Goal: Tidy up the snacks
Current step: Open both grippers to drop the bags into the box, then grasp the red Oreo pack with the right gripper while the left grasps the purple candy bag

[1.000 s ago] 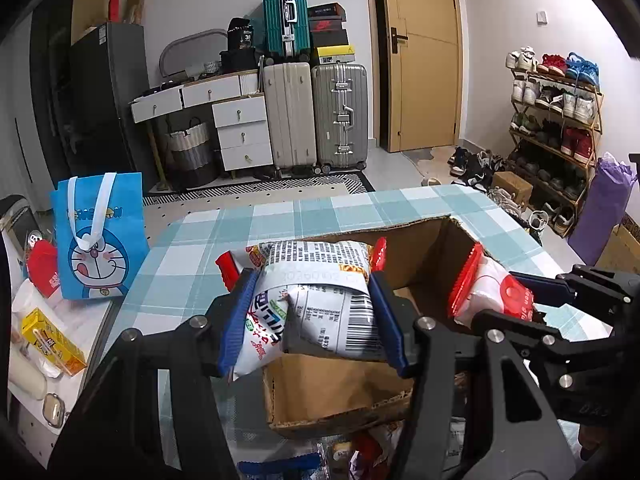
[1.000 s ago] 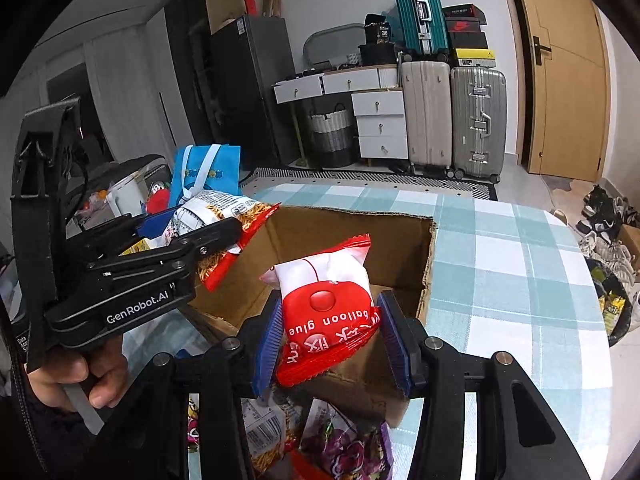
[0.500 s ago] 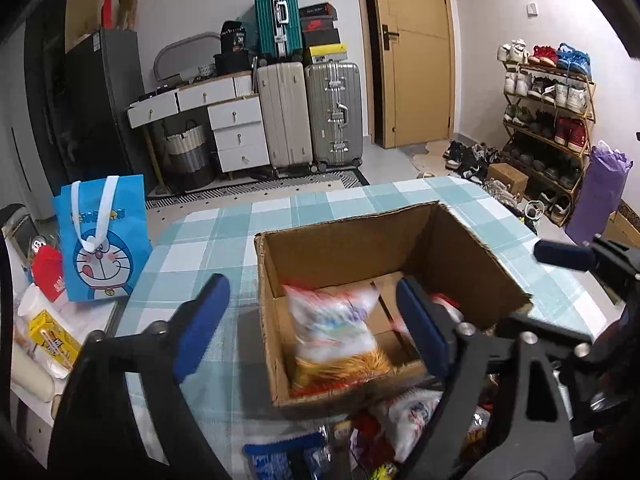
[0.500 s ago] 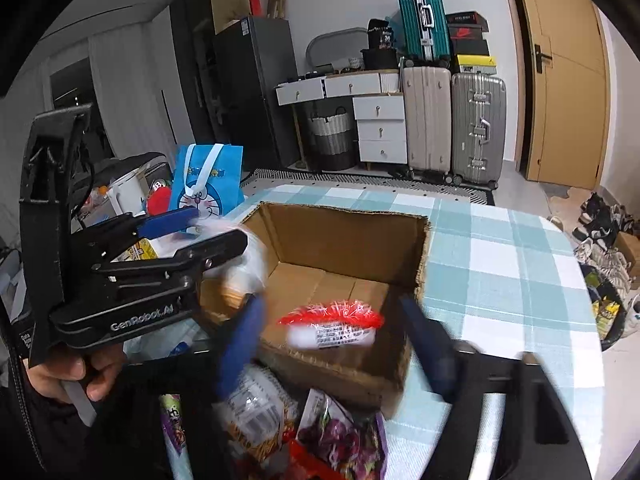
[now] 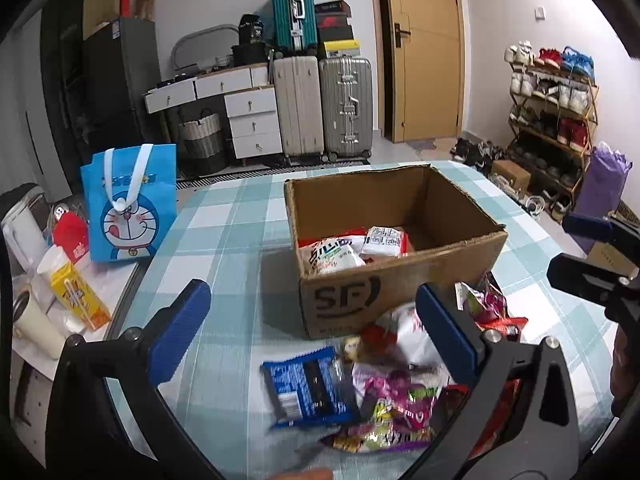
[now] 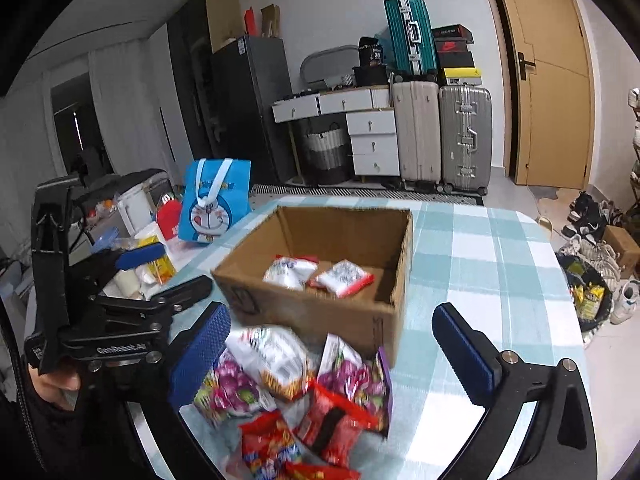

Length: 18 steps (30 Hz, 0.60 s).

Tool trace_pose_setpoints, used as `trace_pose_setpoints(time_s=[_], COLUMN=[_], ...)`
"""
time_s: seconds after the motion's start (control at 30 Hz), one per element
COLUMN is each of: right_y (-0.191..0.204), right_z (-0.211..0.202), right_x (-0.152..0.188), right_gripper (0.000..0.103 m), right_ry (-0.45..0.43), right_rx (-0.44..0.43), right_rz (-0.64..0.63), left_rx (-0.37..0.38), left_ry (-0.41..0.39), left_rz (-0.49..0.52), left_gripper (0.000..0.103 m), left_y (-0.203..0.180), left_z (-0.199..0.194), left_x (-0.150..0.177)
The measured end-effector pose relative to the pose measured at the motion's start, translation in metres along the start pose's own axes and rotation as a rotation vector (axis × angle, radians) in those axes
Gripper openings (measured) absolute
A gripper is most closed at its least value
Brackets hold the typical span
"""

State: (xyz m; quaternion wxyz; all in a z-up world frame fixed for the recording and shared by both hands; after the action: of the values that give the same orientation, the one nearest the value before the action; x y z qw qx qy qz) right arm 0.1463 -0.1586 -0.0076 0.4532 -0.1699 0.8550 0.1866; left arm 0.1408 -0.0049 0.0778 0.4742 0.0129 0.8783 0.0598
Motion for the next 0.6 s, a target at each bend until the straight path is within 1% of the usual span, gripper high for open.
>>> trace_pose_setpoints(time_s=[0.2, 0.3, 0.4, 0.5, 0.6], right_y=[0.004, 0.004, 0.002, 0.0, -0.001], right_z=[-0.015, -0.022, -0.029, -0.034, -0.035], right_x=[0.025, 0.036, 0.047, 0.057, 0.067], right_gripper=[0.103, 0.103, 0.103, 0.103, 0.103], right_ry=[0.017, 0.026, 0.037, 0.039, 0.049], right_rx=[0.025, 0.045, 0.036, 0.057, 0.067], right_rz=[-0.003, -0.002, 0.032, 0.049, 0.063], left_rx=[0.001, 0.021, 0.036, 0.024, 0.045], left_ry=[0.013, 0.027, 0.045, 0.054, 0.077], left_rz=[0.015, 0.001, -0.01, -0.004, -0.023], left_gripper=[0.102, 0.102, 0.102, 0.102, 0.102], left_y=[0.007, 0.009, 0.012, 0.014, 0.015], left_z=[-0.019, -0.021, -0.019, -0.016, -0.014], left_x=[0.027, 0.038, 0.044, 0.048, 0.054])
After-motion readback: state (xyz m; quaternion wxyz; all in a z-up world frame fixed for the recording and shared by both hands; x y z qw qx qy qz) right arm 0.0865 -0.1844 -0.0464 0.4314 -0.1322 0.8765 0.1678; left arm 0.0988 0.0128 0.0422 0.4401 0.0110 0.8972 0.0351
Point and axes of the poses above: each gripper's, at about its wrist camera, not at the fingertips, and z roughly the way its jaws point, y to its left, x to its underside, the point moved 3 cm from there along z, roughly the way its jaws point, and after that the axes turned 5 degrees about -x, right-handed, at the moved point
